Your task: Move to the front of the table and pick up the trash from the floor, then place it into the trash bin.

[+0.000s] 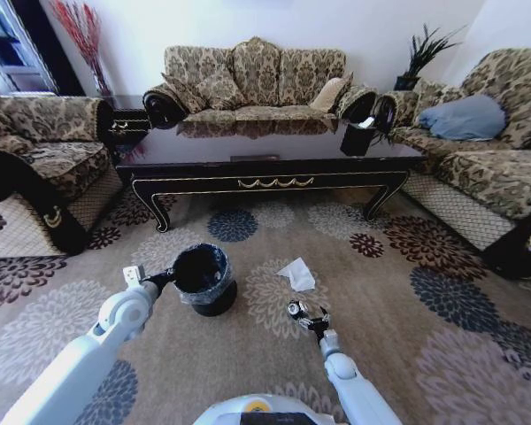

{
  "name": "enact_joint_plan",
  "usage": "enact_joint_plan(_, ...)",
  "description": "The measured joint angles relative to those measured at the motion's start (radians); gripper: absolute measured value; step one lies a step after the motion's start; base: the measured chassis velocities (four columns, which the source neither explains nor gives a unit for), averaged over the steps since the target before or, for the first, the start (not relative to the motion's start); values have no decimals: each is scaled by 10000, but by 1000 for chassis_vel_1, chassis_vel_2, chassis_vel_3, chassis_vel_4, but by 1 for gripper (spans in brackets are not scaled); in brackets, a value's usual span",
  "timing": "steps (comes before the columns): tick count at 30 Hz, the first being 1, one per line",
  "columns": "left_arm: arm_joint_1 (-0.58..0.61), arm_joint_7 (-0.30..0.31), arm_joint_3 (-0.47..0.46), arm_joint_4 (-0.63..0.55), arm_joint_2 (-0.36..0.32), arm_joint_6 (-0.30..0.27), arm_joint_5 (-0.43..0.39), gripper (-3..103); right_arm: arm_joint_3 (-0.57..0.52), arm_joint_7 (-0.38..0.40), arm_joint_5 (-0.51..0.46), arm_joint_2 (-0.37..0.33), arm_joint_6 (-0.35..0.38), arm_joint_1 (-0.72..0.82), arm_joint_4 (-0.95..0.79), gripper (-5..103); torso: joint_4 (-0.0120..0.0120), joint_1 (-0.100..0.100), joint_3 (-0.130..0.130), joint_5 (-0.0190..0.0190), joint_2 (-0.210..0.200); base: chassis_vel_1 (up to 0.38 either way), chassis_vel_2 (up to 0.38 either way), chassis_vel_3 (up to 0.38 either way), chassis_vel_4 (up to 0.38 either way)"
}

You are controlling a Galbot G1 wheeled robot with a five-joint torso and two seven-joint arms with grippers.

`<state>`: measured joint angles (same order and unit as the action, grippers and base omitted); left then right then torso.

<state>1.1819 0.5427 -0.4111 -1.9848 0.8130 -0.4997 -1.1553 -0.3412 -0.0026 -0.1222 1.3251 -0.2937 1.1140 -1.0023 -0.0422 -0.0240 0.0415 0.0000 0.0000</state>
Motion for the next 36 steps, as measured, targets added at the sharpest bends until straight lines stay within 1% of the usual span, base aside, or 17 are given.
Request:
enact_joint_plan(1,12,10,-12,-16,-8,0,-5,4,18,-25,2,0,-22,-41,58,97,-1,0,0,0,0,0,0,0,0)
enact_joint_plan(2,19,18,-23,-24,-14,0,-14,4,38,-45,3,1,-42,-73,98,97,-1,0,0,0,0,0,0,0,0)
enact_joint_plan(4,31,59,-50,-47,-30,0,-39,4,75,-91,2,3,-73,-116,146,87,-1,0,0,0,0,0,0,0,0)
enact_joint_plan(5,31,59,-50,-47,-30,0,-39,4,75,-91,2,3,-73,-116,146,87,-1,0,0,0,0,0,0,0,0)
enact_joint_plan(7,45,81,-63,-64,-43,1,-53,4,86,-120,1,0,-91,-122,152,76,-1,0,0,0,0,0,0,0,0)
enact_joint_plan(8,45,81,-63,-64,-43,1,-53,4,86,-120,1,0,-91,-122,152,76,-1,0,0,0,0,0,0,0,0)
enact_joint_plan(9,53,92,-66,-79,-46,0,-60,4,88,-128,-2,-8,-95,-122,153,70,0,0,0,0,0,0,0,0,0)
enact_joint_plan(10,58,102,-66,-88,-46,-1,-66,4,87,-130,-6,-13,-98,-120,152,70,0,0,0,0,0,0,0,0,0)
enact_joint_plan(11,66,123,-65,-97,-41,-5,-70,4,85,-139,-16,-27,-103,-99,143,59,0,0,0,1,0,0,0,0,0)
enact_joint_plan(14,78,143,-34,-109,-9,-6,-67,4,88,-145,-41,-38,-106,-57,109,54,0,0,0,1,0,0,0,0,0)
enact_joint_plan(17,119,148,-1,-149,39,-8,-57,4,82,-147,-66,-51,-106,4,46,37,0,0,0,2,0,0,0,0,0)
enact_joint_plan(18,131,149,0,-162,39,-11,-53,4,65,-146,-75,-67,-105,16,29,37,-1,0,0,1,0,0,0,0,0)
enact_joint_plan(19,138,149,0,-168,32,-12,-50,4,55,-144,-84,-78,-105,29,4,32,-2,0,0,0,0,0,0,0,0)
enact_joint_plan(20,138,149,0,-168,32,-12,-50,4,55,-144,-84,-78,-105,29,4,32,-2,0,0,0,0,0,0,0,0)
enact_joint_plan(23,145,148,-10,-174,-7,-17,-48,4,19,-139,-137,-103,-90,74,-87,16,-2,0,0,0,0,0,0,0,0)
enact_joint_plan(30,126,169,56,-213,-17,-52,-54,4,-78,-117,-195,-107,-29,271,-336,14,-1,0,0,2,0,0,0,0,0)
enact_joint_plan(36,-86,209,391,-274,-20,-57,-15,4,-285,-68,-490,-331,195,697,-1298,14,-1,0,0,2,0,0,0,0,0)
